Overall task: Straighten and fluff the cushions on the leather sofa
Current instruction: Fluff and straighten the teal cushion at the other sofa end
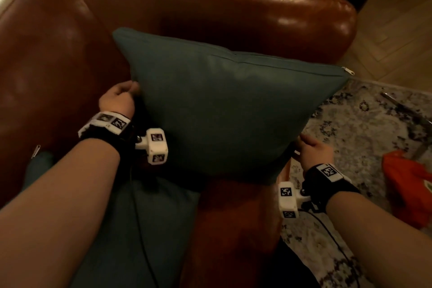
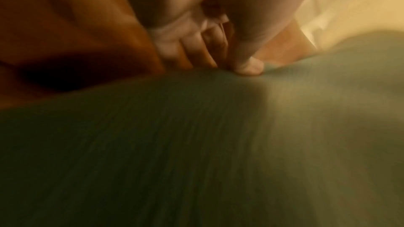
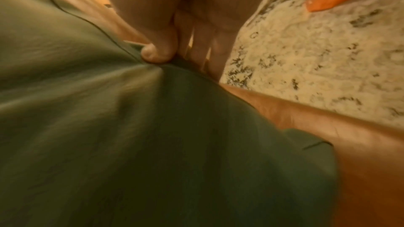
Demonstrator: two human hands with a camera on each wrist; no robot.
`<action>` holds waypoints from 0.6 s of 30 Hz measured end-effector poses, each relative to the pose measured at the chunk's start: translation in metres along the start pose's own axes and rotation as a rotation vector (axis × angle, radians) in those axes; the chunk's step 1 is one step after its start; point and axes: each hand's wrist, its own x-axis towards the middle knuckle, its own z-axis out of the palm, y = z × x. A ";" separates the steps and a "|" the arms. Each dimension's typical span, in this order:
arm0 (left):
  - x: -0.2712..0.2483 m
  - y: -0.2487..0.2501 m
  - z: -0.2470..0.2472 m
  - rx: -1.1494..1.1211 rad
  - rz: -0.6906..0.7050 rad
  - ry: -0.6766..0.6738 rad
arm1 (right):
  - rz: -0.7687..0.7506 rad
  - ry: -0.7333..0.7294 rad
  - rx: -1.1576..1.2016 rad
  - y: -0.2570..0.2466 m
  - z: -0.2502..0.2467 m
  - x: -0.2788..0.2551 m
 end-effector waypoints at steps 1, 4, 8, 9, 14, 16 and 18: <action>0.006 0.000 -0.001 -0.016 -0.001 0.037 | -0.013 0.015 0.000 -0.001 -0.002 0.002; 0.013 -0.003 -0.003 -0.022 0.038 0.087 | -0.049 0.033 -0.004 0.002 -0.006 0.006; 0.000 -0.030 0.008 0.136 -0.055 -0.002 | 0.075 -0.067 0.118 0.014 -0.009 0.000; 0.000 -0.041 0.011 0.220 -0.153 -0.056 | 0.124 -0.093 0.140 0.019 -0.009 -0.002; -0.004 -0.055 0.012 0.856 -0.197 -0.257 | 0.240 -0.007 -0.006 0.031 0.004 0.005; -0.001 -0.054 0.006 0.968 -0.082 -0.249 | 0.200 0.115 -0.064 0.027 0.005 0.008; 0.001 -0.054 0.003 1.041 -0.052 -0.265 | 0.153 0.161 -0.059 0.028 0.003 0.011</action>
